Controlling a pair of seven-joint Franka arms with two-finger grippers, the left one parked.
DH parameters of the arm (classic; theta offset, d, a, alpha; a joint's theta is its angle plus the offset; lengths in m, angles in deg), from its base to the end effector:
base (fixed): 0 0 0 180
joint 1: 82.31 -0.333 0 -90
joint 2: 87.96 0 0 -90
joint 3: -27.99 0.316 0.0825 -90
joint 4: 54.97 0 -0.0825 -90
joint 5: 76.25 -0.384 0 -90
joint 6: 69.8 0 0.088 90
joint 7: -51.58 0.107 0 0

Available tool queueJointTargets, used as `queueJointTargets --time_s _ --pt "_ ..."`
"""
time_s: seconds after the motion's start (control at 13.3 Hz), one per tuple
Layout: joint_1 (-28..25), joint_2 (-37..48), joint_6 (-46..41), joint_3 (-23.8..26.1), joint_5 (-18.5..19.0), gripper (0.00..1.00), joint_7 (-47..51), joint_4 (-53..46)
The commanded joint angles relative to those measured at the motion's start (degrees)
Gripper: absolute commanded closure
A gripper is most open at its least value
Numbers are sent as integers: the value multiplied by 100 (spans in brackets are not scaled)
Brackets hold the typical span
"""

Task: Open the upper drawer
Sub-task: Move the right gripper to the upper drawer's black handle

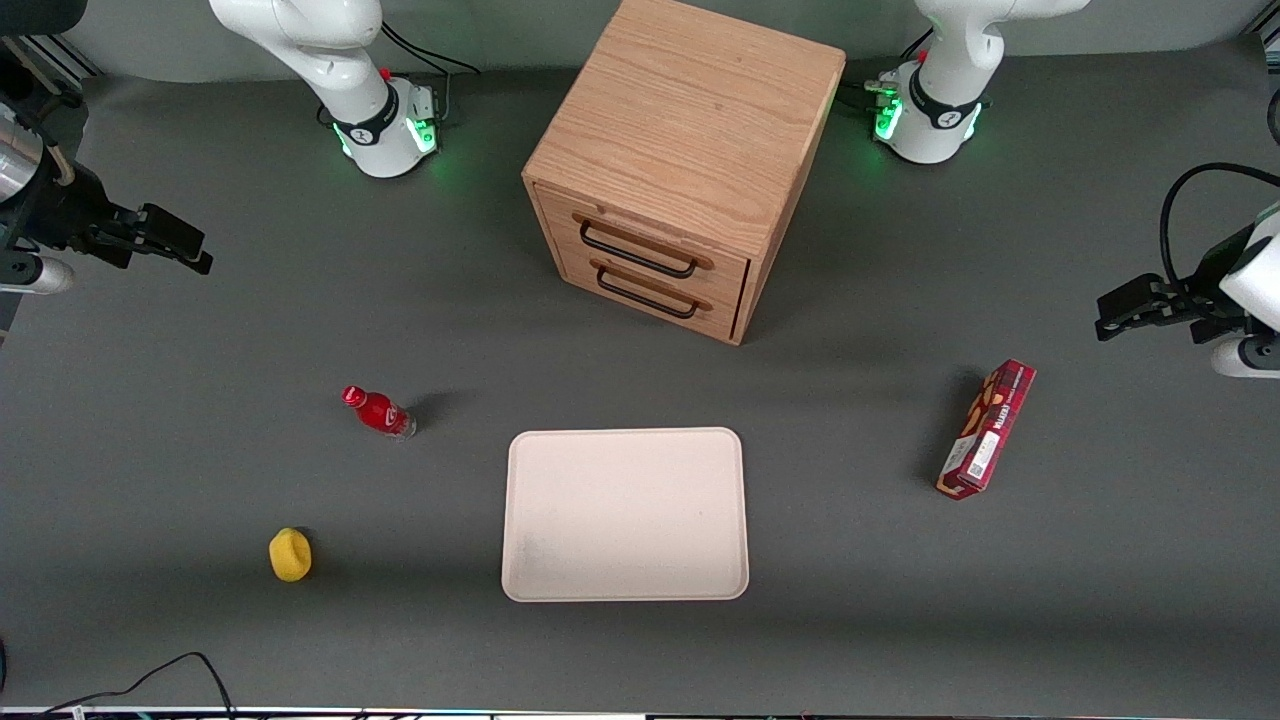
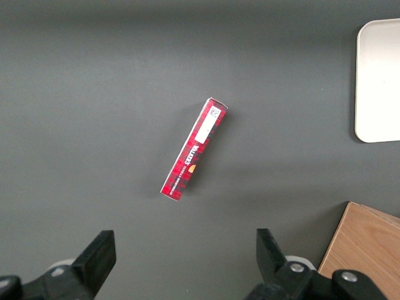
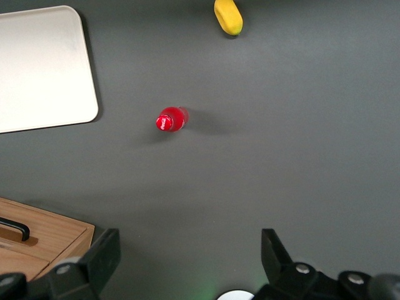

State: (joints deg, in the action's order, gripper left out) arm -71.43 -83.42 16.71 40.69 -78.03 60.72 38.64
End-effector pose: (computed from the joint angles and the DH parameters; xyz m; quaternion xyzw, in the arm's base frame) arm 0.5230 0.0249 0.6314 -0.9977 0.0638 0.0238 0.0046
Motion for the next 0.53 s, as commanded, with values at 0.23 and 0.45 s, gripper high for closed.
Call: queueJointTargets --time_s 0.23,0.45 --pt "-365 -14 -38 5 -77 0 -44 -88" --pt "-622 -321 41 259 -260 0 -105 -316"
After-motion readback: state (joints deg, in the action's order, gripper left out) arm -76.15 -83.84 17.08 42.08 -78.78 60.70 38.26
